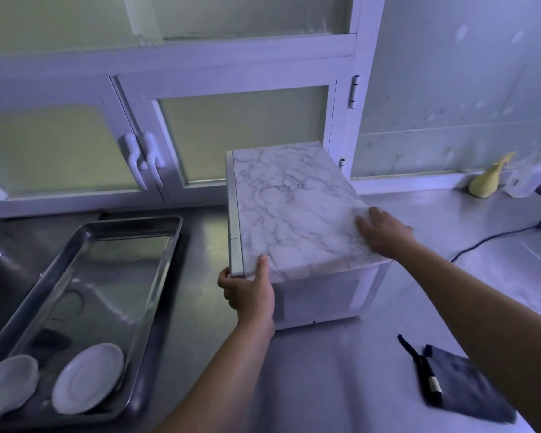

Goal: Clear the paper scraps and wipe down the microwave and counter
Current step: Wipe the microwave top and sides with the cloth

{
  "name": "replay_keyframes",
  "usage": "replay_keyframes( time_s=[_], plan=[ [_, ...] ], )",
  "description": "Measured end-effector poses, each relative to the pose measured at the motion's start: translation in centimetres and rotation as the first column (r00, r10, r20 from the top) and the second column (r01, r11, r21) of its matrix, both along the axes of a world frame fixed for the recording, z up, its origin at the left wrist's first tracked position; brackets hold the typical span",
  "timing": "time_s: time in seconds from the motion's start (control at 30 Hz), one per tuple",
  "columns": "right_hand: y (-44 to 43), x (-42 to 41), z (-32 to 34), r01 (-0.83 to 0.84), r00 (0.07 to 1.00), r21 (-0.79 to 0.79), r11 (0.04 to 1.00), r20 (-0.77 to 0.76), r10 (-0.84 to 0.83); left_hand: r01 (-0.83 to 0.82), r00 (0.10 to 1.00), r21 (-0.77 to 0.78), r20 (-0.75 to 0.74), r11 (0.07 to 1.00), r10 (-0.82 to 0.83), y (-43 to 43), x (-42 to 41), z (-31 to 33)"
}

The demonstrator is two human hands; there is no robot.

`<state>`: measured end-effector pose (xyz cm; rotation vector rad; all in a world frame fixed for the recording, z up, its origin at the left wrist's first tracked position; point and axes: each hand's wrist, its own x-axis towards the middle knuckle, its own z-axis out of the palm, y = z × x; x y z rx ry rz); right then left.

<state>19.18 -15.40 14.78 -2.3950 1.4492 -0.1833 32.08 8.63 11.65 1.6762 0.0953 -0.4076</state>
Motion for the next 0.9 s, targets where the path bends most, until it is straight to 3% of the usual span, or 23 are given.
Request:
replay_keyframes(
  time_s=[0.3, 0.57, 0.9],
  plan=[
    [3.2, -0.3, 0.1, 0.093, 0.996, 0.026, 0.995, -0.014, -0.092, 0.069, 0.997, -0.050, 0.031, 0.996, -0.068, 1.8, 2.5, -0.5],
    [7.8, -2.9, -0.3, 0.189, 0.982, 0.019, 0.982, 0.026, -0.190, 0.235, 0.971, -0.092, 0.063, 0.968, -0.230, 3.2, 5.9, -1.1],
    [14.3, -4.5, -0.3, 0.316, 0.946, 0.023, 0.949, 0.070, -0.317, 0.417, 0.904, -0.191, -0.018, 0.888, -0.428, 3.2, 10.2, -1.5]
  ],
)
